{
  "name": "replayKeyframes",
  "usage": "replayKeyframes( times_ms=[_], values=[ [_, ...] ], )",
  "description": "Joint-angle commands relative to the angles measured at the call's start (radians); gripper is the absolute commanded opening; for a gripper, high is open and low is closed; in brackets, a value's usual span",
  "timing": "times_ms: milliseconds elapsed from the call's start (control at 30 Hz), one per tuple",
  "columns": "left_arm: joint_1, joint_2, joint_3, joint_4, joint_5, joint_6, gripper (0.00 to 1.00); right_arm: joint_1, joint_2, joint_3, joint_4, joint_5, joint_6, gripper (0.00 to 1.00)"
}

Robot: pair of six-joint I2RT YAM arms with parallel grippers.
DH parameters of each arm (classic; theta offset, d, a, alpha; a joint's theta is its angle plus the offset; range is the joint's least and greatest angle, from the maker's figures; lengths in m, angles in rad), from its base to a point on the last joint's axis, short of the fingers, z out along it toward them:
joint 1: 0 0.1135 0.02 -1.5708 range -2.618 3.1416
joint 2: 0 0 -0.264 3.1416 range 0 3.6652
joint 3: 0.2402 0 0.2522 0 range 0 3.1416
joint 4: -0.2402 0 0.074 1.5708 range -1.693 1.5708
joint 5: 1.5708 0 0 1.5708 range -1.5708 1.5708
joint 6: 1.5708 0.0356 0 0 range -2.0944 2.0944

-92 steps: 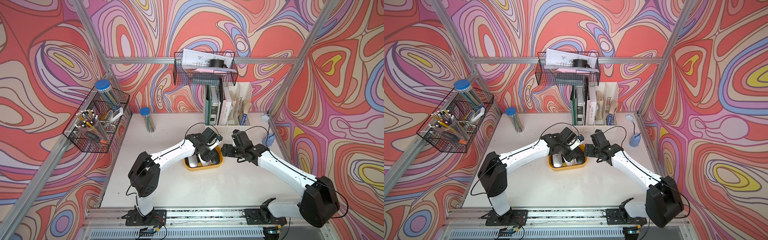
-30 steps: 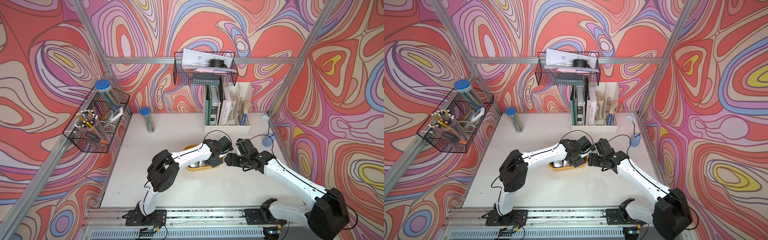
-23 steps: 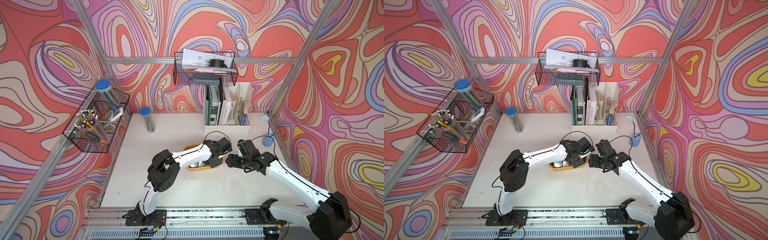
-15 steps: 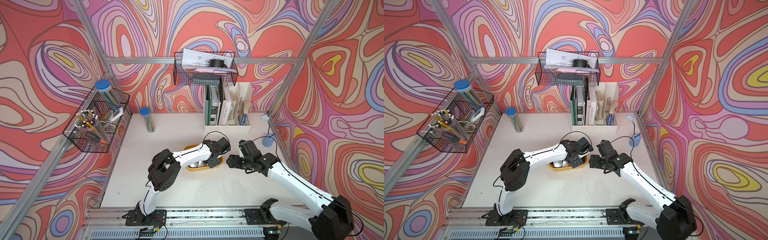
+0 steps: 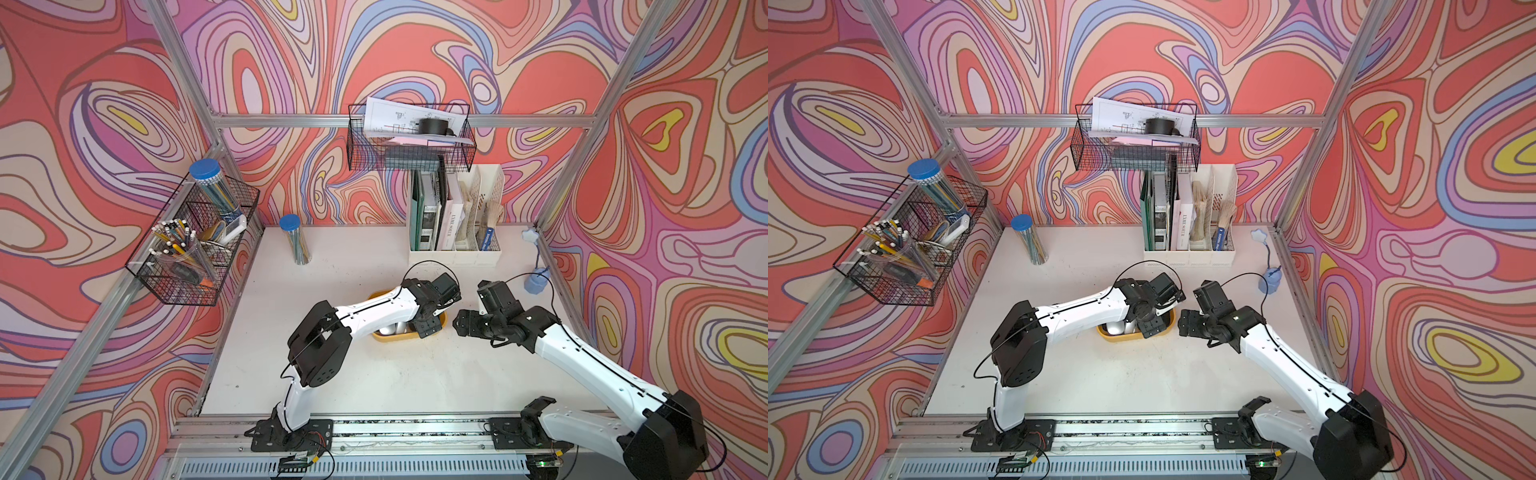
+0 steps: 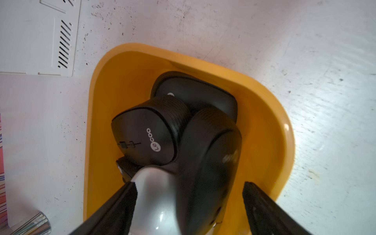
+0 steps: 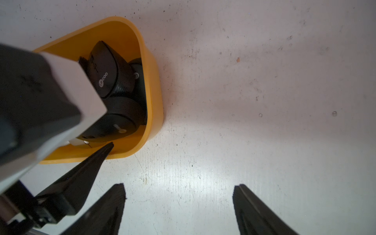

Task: Put the mouse in the storage box
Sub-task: Place the mouse in the storage box, then pick up the mouse from the center of the board.

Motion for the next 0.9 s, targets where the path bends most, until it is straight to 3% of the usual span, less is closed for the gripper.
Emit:
replayKeyframes(
  times_ms=[0,200,400,500,633,800,867],
  values=[
    [-0.008,-0.070,-0.010,-0.033,0.040,-0.022,0.88,-0.002,-0.003,-0.002,0.000,-0.006,-0.004,0.86],
    [-0.008,-0.187,-0.073,-0.002,0.052,-0.067,0.89,-0.002,-0.006,0.007,0.014,-0.022,-0.003,0.86],
    [0.029,-0.327,-0.153,0.006,-0.051,-0.119,0.89,-0.002,0.006,0.017,0.056,-0.067,-0.019,0.85],
    [0.125,-0.410,-0.215,0.028,-0.099,-0.181,0.88,0.007,0.028,0.033,0.091,-0.108,-0.024,0.84],
    [0.281,-0.472,-0.254,0.017,-0.132,-0.257,0.84,0.095,0.092,0.096,0.122,-0.071,-0.029,0.83],
    [0.451,-0.373,-0.091,-0.259,-0.012,-0.292,0.82,0.182,0.207,0.198,0.177,-0.048,-0.010,0.83],
    [0.469,-0.343,-0.090,-0.292,-0.071,-0.256,0.86,0.199,0.239,0.232,0.198,-0.048,-0.005,0.83]
  ],
)
